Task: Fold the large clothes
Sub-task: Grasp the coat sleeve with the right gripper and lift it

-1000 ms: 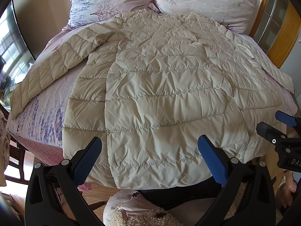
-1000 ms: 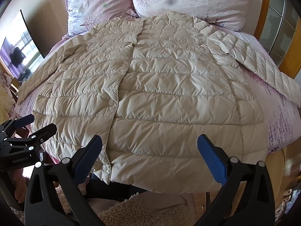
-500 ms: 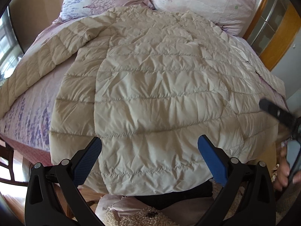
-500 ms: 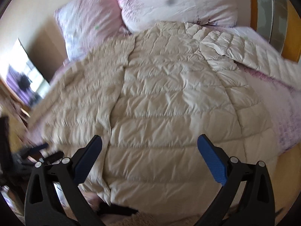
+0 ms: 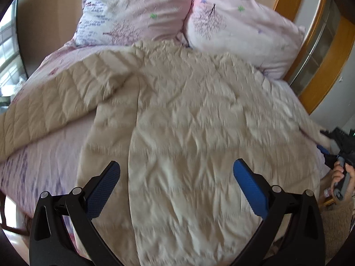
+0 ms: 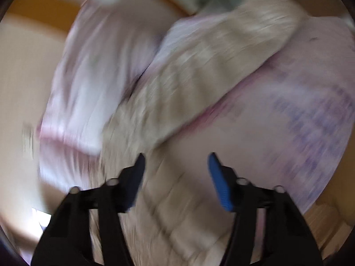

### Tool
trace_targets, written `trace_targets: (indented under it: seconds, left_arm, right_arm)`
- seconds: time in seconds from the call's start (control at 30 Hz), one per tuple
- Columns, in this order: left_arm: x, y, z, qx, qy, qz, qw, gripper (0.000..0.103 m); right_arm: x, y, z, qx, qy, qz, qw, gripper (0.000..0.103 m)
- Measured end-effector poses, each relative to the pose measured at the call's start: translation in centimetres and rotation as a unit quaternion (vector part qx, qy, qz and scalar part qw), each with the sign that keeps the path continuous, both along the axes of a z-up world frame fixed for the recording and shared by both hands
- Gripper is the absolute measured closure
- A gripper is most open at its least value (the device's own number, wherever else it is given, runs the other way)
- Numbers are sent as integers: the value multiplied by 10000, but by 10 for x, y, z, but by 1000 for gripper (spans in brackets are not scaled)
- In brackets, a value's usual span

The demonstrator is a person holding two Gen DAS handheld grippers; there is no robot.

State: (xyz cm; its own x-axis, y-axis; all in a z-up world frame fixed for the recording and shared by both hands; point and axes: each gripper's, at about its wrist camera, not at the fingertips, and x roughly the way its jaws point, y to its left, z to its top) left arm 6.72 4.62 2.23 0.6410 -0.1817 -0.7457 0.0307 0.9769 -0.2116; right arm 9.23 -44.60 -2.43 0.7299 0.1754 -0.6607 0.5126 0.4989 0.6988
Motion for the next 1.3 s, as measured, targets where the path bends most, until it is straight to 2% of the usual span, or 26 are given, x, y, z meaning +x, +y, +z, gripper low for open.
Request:
trace_targets:
  seconds: [0.1, 0.23, 0.3, 0.4, 0.53, 0.63, 0.7, 0.77, 0.9, 1.07, 1.2, 1.3]
  left_arm:
    - [20, 9, 4, -230, -132, -69, 9996, 1]
    - [37, 13, 7, -276, -550, -106, 9980, 1]
    - [47, 13, 8, -210, -557, -136, 9981, 1]
    - [62, 12, 7, -162, -410, -222, 9988, 1]
    - [74, 14, 1, -238, -293, -276, 9989, 1]
    - [82, 15, -3, -312, -232, -292, 9988, 1]
    - [85, 16, -4, -373, -231, -333, 9985, 1]
    - [88, 18, -5, -474, -256, -377, 9978, 1]
    - [91, 23, -4, -790, -330, -454, 9953, 1]
    - [95, 31, 4, -1293, -572, -536, 9885, 1]
    - [104, 37, 7, -1848, -483, -562, 9800, 1]
    - [113, 40, 6, -2310, -347, -530, 9709, 1]
  right_arm:
    - [-1, -50, -12, 236, 52, -737, 9970, 65]
    - [-5, -83, -26, 409, 244, -1151, 9922, 66]
    - [-3, -94, -30, 286, 407, -1362, 9894, 66]
    - [-6, -113, -32, 272, 388, -1569, 9865, 69]
    - [-11, -128, -25, -173, 474, -1809, 9822, 74]
    - [-3, -131, -19, -443, 602, -1796, 9809, 83]
    - [12, -129, -13, -728, 679, -1724, 9800, 95]
    - [19, -123, -3, -1125, 714, -1675, 9768, 98]
    - [37, -95, 32, -2057, 491, -1433, 9668, 99]
    - [67, -35, 83, -2794, -289, -629, 9577, 99]
    - [91, 42, 116, -3030, -1092, 570, 9450, 99]
    - [110, 109, 125, -2988, -1536, 1597, 9282, 99]
